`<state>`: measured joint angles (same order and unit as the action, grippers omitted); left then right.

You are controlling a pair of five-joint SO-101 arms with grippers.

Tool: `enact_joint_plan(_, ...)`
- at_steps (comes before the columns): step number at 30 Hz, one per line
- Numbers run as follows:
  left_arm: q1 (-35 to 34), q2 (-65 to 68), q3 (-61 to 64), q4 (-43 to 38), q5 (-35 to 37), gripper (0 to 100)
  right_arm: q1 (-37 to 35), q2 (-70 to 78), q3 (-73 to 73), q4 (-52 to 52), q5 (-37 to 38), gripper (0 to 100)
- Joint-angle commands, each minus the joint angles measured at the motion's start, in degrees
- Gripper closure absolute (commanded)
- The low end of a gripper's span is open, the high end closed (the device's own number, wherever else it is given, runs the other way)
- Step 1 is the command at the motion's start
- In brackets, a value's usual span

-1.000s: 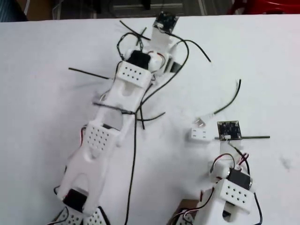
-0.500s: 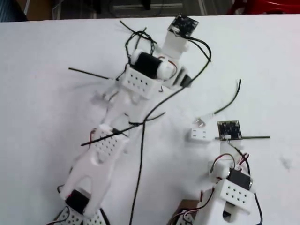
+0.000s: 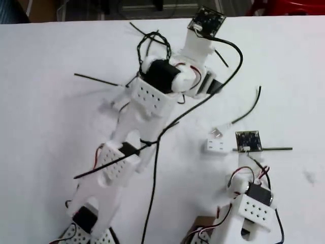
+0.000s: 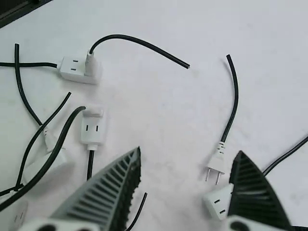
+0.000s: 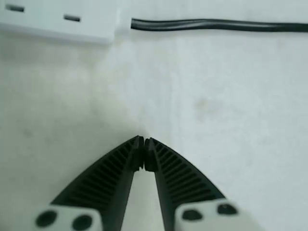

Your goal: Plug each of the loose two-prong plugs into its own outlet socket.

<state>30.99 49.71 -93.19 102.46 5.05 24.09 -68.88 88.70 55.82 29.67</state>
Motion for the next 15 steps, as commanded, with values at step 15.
enact_joint_plan(15, 0.13, -11.30, -1.58, 0.26, 0.26, 78, 0.31, -0.22, -0.26, -0.92, -0.09, 97.8)
